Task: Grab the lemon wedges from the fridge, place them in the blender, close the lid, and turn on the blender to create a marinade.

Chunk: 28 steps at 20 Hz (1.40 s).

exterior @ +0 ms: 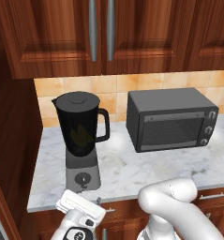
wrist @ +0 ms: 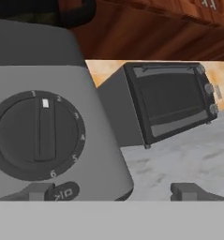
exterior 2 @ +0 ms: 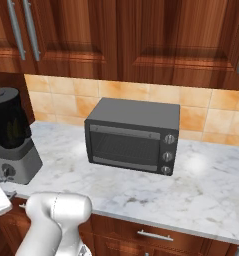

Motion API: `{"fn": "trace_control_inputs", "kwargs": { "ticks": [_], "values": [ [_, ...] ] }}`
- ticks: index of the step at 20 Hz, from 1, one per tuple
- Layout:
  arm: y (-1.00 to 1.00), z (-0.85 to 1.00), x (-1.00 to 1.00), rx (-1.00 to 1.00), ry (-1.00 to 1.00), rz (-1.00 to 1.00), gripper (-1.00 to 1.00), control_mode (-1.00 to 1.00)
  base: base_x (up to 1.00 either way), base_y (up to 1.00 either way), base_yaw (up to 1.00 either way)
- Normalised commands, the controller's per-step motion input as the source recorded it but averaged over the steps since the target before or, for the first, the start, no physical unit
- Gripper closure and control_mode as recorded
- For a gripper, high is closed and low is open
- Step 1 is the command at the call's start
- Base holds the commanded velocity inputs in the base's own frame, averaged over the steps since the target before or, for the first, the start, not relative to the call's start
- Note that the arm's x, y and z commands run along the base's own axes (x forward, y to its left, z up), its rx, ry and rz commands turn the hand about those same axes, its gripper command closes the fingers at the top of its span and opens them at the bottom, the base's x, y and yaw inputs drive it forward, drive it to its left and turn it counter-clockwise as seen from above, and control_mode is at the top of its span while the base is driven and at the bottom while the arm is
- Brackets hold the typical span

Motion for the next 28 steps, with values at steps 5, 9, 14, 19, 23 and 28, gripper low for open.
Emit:
{"fn": "trace_control_inputs", "kwargs": {
  "ticks": [5, 9, 14, 19, 23, 28],
  "values": [
    [0.0, -0.29, 0.38, 0.0, 0.0, 0.0, -1.0, -1.0, 0.0, 0.0, 0.0],
    [0.0, -0.26, 0.45, 0.0, 0.0, 0.0, -1.0, -1.0, 0.0, 0.0, 0.0],
    [0.0, -0.3, 0.36, 0.0, 0.0, 0.0, -1.0, -1.0, 0.0, 0.0, 0.0],
    [-0.01, -0.11, -0.57, 0.02, -0.09, 0.0, -1.0, -1.0, 0.0, 0.0, 0.0],
    [-0.21, 0.44, -0.73, 0.04, -0.12, 0.0, -1.0, -1.0, 0.0, 0.0, 0.0],
    [-0.26, 0.94, -0.3, 0.01, -0.1, 0.0, -1.0, -1.0, 0.0, 0.0, 0.0]
  ]
}}
